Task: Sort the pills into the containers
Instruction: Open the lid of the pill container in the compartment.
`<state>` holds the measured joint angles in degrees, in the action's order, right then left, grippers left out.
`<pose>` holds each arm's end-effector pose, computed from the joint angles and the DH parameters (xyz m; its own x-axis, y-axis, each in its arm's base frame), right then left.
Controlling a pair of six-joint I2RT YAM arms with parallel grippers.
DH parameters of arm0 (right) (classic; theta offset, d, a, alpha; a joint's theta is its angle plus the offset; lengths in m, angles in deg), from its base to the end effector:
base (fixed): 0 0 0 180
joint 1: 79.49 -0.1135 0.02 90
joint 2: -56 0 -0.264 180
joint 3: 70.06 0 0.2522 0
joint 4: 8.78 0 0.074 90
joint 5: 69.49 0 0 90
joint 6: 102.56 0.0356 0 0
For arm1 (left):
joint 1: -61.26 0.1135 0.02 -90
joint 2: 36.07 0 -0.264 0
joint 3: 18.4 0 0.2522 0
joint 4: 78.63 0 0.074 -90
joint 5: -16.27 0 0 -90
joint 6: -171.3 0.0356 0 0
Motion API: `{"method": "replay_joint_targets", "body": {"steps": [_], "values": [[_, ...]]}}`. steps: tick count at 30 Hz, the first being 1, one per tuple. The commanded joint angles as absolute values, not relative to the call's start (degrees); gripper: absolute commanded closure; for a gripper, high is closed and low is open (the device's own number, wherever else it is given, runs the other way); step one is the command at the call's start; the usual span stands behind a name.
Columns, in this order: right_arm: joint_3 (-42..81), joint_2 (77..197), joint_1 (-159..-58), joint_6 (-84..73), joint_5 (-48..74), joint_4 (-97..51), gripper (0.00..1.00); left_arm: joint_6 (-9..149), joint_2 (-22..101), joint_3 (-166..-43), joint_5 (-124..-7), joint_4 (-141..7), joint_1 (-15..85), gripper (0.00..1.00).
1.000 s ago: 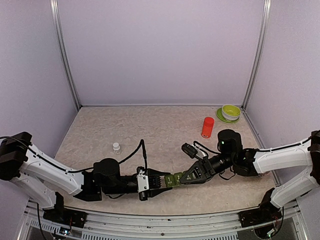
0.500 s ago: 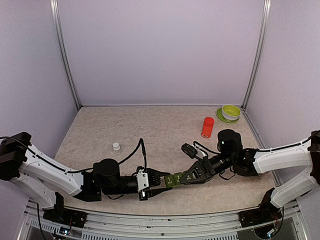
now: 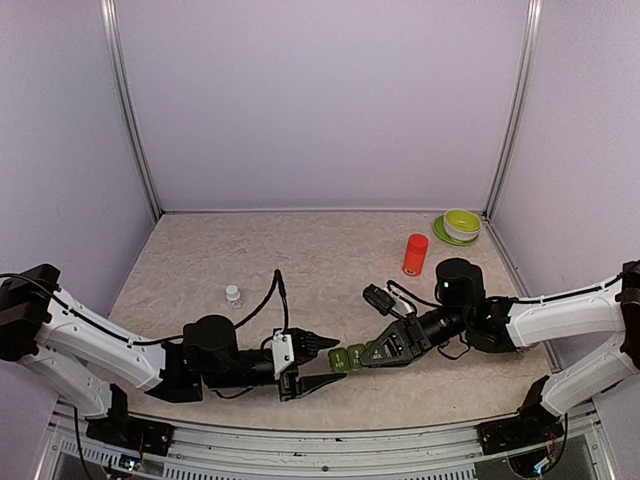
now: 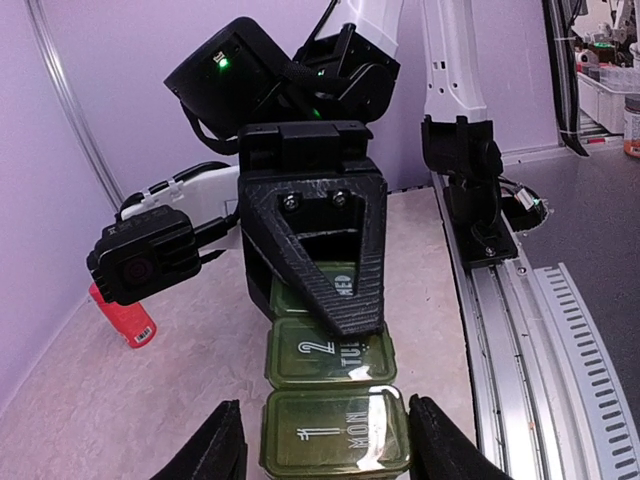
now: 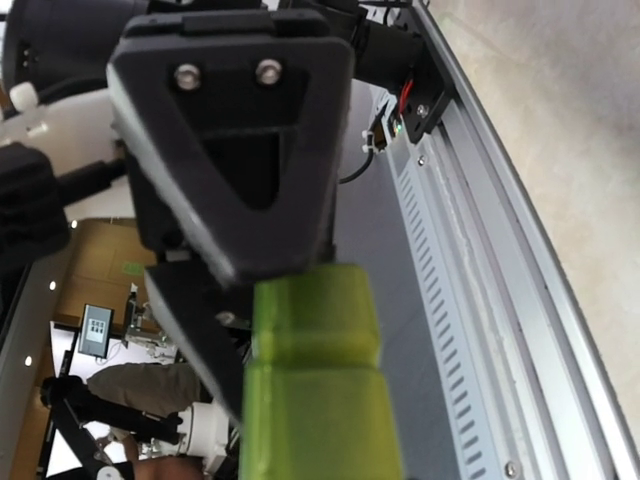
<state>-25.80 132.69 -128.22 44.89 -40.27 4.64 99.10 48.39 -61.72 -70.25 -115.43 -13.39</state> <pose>0.1471 0.2148 0.2054 -0.8837 -0.3831 -0.2691 -0.3091 0.0459 0.9499 0.0757 -0.2838 0.2021 0.2801 0.1324 -0.9508 0.9378 0.1737 0.3004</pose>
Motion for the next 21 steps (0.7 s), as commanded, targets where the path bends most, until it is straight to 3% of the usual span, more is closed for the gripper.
{"method": "replay_joint_targets", "body": {"steps": [1,3,6,8,21], "values": [[-24.85,133.17,-128.38,42.80,-40.48,4.71,0.83,96.38,46.38,-63.72,-71.43,-119.30,-12.99,0.47],[-24.77,133.18,-128.41,42.93,-40.55,4.83,0.83,97.24,46.29,-63.74,-71.57,-118.51,-13.00,0.46],[-24.75,132.80,-128.40,44.25,-40.89,6.08,0.83,101.98,45.84,-63.74,-70.84,-114.59,-13.13,0.35],[-24.52,132.29,-128.42,44.63,-40.99,5.96,0.83,105.06,45.46,-63.32,-70.19,-112.63,-13.18,0.33],[-23.15,132.11,-128.39,43.34,-41.74,3.42,0.83,112.60,44.06,-63.24,-63.42,-105.48,-11.85,0.40]]}}
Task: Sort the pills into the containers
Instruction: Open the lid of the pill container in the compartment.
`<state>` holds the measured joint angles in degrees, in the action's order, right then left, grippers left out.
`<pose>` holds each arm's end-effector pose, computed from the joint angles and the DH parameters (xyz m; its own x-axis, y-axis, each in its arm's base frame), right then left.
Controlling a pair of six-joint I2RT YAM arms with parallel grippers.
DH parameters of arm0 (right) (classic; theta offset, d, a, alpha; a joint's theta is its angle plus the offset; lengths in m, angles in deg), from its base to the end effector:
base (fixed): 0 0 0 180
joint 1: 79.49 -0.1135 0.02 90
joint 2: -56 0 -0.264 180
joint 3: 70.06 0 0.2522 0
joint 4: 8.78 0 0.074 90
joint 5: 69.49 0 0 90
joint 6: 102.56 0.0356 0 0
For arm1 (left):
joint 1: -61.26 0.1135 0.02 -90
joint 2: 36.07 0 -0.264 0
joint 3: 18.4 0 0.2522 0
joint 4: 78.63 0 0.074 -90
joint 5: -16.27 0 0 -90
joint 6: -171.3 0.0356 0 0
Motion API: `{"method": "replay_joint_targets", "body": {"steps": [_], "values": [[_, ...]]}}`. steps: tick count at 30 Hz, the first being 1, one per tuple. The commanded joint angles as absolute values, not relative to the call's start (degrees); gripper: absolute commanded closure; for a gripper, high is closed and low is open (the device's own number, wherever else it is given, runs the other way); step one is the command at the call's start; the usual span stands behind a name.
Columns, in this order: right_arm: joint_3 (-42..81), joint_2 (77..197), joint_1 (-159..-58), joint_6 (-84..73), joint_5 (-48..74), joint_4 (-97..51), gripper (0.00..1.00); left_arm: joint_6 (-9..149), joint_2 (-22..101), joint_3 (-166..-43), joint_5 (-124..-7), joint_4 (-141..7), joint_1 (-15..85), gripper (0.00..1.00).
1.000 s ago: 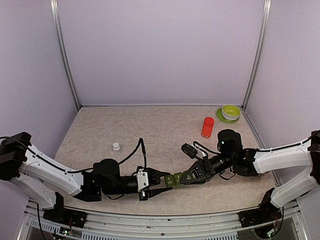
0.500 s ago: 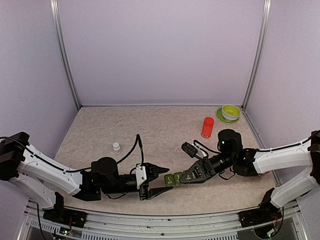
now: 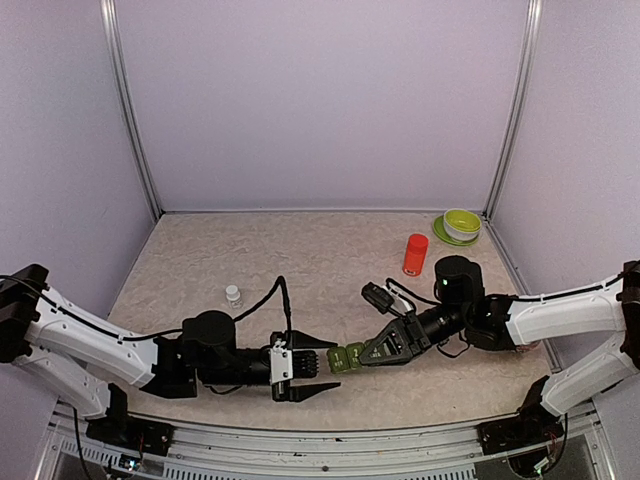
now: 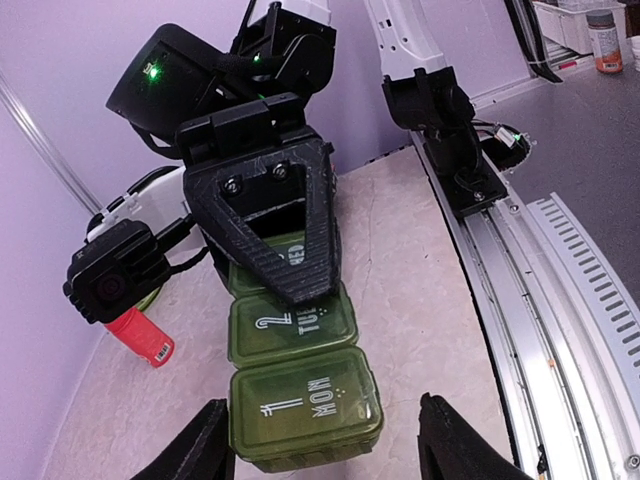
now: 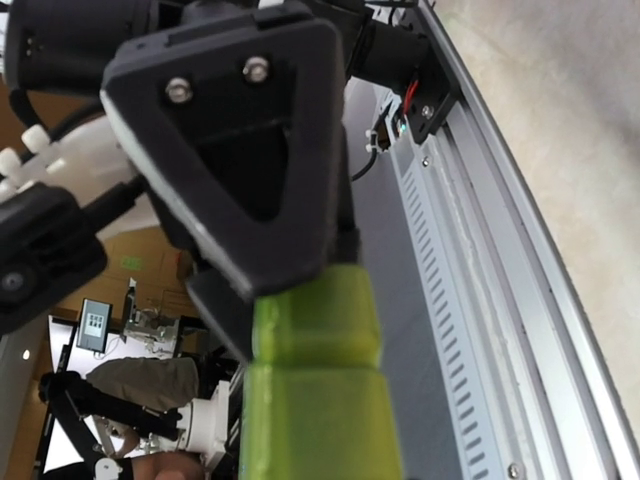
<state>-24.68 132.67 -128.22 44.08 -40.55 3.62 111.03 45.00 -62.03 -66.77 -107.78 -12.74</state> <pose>0.1487 0.2167 0.2099 -0.8774 -0.3870 -0.2836 -0.3220 0.0365 0.9460 0.0751 -0.2775 0.2052 0.4551 0.1989 -0.8680 0.8770 0.0688 0.4756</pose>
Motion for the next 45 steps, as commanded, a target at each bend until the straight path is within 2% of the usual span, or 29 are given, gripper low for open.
{"method": "replay_joint_targets", "body": {"steps": [1,13,18,21,25,26,28,35,43,45], "values": [[-23.16,132.14,-128.41,43.29,-41.83,3.45,0.83,112.45,44.07,-63.19,-63.00,-105.56,-11.67,0.41],[-23.51,132.54,-128.42,43.19,-41.80,3.45,0.83,110.06,44.22,-62.80,-62.44,-108.93,-11.15,0.53],[-23.12,132.97,-128.39,43.38,-42.02,3.65,0.84,108.54,45.52,-63.60,-62.68,-109.86,-11.16,0.64],[-23.06,133.15,-128.43,43.26,-42.04,3.48,0.84,107.86,45.95,-63.49,-62.93,-110.80,-11.16,0.77],[-23.27,133.54,-128.36,43.25,-42.10,3.52,0.84,106.98,45.68,-63.30,-63.32,-111.45,-11.12,0.79],[-23.35,133.65,-128.41,43.29,-42.12,3.69,0.84,106.43,45.60,-63.27,-63.72,-111.76,-11.16,0.77],[-23.48,133.86,-128.39,43.34,-42.27,4.06,0.84,105.60,45.54,-63.18,-64.81,-112.38,-11.14,0.63],[-23.42,134.22,-128.44,42.88,-42.35,4.36,0.84,104.30,45.34,-63.07,-66.25,-112.67,-11.16,0.46],[-23.81,133.90,-128.40,42.07,-41.76,3.74,0.84,102.49,45.20,-63.78,-66.98,-112.94,-11.11,0.33],[-23.81,133.80,-128.39,41.86,-41.68,3.30,0.84,101.99,45.44,-64.08,-67.77,-112.95,-11.08,0.33]]}}
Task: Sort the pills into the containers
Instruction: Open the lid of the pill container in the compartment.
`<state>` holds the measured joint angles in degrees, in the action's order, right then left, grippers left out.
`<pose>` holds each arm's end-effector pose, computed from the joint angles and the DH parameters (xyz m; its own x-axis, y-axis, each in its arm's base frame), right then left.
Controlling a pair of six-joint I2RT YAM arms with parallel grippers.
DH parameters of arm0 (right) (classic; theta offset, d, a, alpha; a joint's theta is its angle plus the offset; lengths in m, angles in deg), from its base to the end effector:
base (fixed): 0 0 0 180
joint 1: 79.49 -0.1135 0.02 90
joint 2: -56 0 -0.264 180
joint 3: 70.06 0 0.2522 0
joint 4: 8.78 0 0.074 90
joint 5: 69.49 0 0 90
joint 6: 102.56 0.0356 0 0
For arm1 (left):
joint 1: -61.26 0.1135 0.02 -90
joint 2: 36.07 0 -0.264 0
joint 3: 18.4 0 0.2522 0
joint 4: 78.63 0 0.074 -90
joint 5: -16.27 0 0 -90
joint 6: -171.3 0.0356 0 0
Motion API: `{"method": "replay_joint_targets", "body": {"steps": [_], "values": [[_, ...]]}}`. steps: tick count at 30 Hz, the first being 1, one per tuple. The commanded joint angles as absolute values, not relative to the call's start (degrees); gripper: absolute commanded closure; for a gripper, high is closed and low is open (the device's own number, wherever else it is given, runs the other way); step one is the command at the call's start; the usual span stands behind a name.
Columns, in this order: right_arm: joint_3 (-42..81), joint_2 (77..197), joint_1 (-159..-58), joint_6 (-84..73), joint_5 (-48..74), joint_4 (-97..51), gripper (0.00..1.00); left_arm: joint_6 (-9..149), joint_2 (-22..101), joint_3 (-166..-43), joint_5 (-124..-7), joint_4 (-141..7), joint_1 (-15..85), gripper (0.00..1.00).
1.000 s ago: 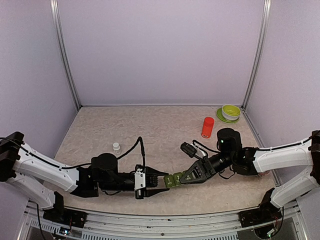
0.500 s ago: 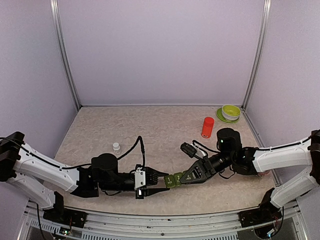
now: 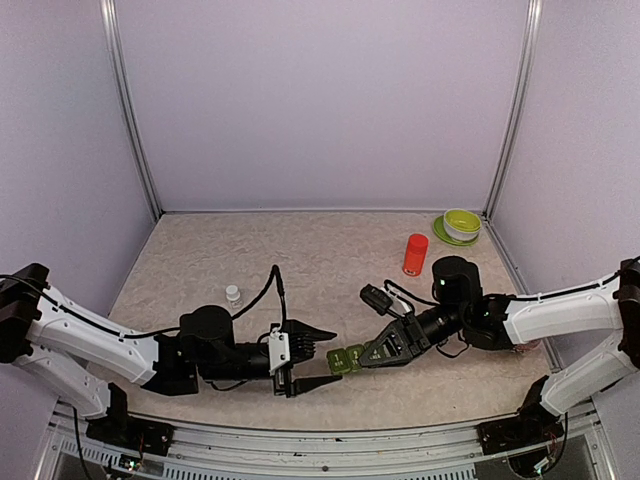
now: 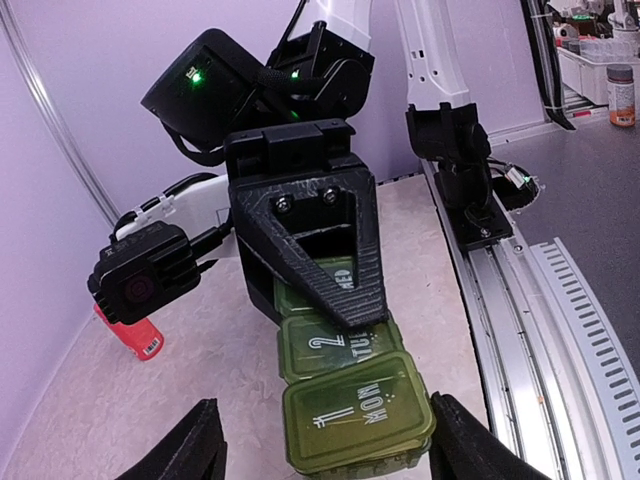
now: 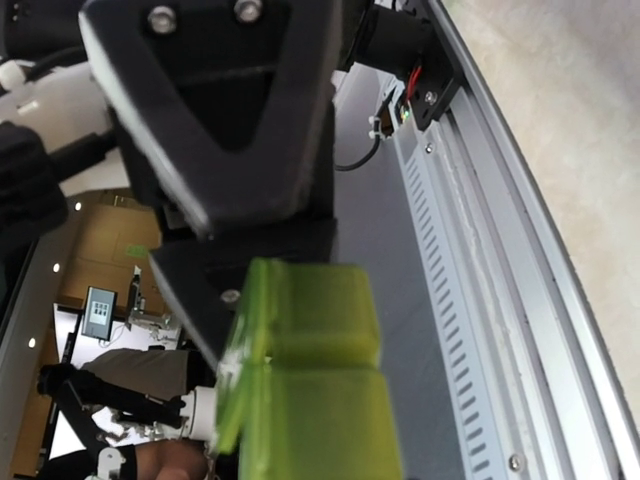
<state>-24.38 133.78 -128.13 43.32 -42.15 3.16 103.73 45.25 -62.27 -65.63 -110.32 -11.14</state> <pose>0.1498 0.2180 0.2064 -0.8693 -0.4120 -0.2731 -0.3139 0.0333 0.9489 0.0826 -0.2771 0.2102 0.3482 0.1517 -0.9251 0.9230 0.1167 0.3666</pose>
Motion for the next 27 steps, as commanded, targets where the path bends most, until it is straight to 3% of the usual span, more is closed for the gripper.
{"method": "replay_joint_targets", "body": {"steps": [1,27], "values": [[-23.84,133.79,-128.38,41.66,-41.53,2.99,0.84,101.58,45.53,-64.07,-68.21,-113.17,-11.05,0.32],[-24.99,134.17,-128.43,38.18,-39.97,-0.45,0.84,98.79,45.24,-63.46,-76.59,-118.84,-10.66,0.31]]}}
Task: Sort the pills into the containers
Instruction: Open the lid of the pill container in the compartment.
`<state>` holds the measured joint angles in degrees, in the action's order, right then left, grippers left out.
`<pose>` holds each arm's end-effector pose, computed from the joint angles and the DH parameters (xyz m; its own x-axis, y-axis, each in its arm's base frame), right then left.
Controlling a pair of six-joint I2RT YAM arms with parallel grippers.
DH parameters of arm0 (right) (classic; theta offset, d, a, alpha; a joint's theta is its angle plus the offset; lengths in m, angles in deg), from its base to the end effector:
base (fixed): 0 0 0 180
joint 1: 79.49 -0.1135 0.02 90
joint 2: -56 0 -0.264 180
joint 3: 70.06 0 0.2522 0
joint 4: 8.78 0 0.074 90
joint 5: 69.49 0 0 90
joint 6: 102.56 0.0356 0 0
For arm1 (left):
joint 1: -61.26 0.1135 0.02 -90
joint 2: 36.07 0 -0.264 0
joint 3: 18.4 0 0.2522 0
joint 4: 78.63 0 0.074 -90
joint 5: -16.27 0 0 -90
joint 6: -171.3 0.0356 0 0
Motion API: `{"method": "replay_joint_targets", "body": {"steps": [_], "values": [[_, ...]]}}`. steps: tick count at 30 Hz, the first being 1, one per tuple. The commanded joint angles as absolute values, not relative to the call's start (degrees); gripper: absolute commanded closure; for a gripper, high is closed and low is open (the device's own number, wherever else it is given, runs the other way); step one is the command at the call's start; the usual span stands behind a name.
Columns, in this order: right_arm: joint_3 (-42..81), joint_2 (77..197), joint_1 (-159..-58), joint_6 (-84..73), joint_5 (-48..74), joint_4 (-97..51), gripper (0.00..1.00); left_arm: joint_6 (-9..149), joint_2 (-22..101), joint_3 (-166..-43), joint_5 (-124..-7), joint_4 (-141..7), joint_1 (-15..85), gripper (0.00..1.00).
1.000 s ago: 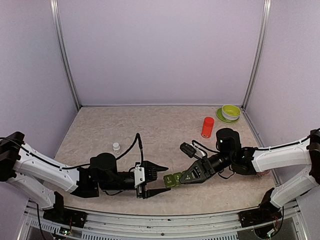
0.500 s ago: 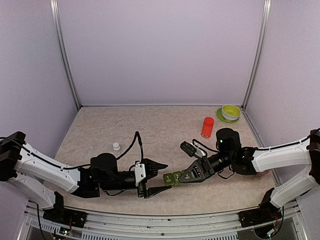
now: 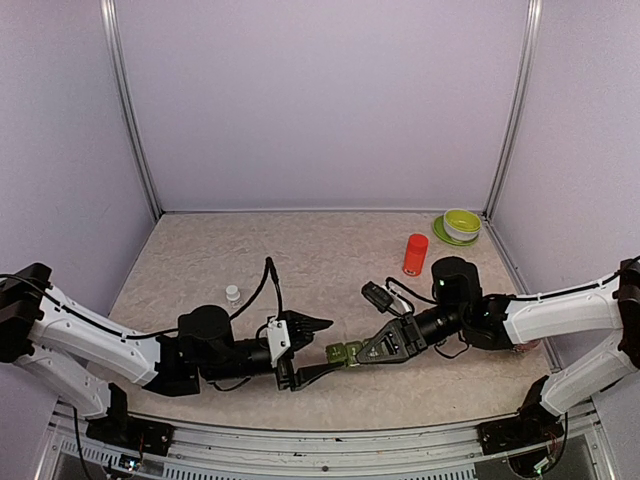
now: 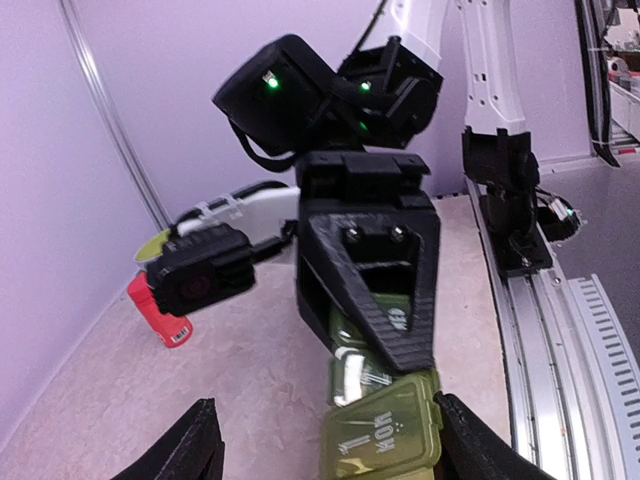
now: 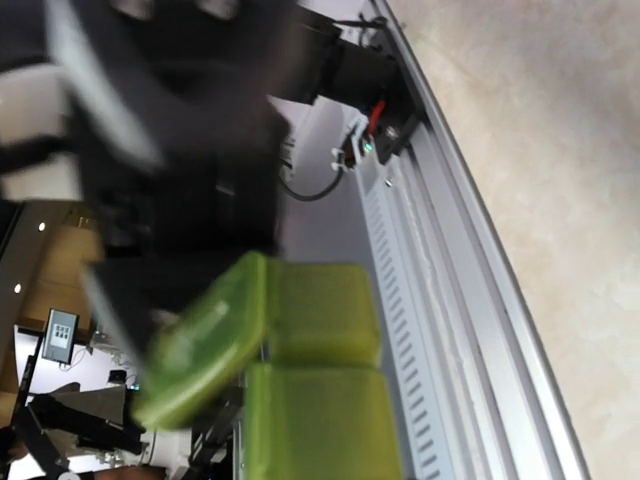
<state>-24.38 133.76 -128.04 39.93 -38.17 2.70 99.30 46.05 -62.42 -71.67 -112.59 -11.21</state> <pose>0.1522 0.2182 0.2050 -0.8708 -0.3631 -0.3315 -0.3748 0.0538 0.9255 0.0866 -0.2784 0.2115 0.2771 0.1479 -0.9494 0.9233 0.2325 0.3057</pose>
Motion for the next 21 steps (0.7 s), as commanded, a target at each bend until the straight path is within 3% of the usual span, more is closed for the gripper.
{"method": "replay_joint_targets", "body": {"steps": [1,21], "values": [[-25.07,134.29,-128.40,38.19,-39.93,-0.42,0.84,98.70,45.12,-63.46,-76.63,-118.92,-10.64,0.31],[-24.17,134.23,-128.43,36.80,-40.39,-2.09,0.84,95.56,47.12,-66.32,-84.15,-115.20,-8.89,0.31]]}}
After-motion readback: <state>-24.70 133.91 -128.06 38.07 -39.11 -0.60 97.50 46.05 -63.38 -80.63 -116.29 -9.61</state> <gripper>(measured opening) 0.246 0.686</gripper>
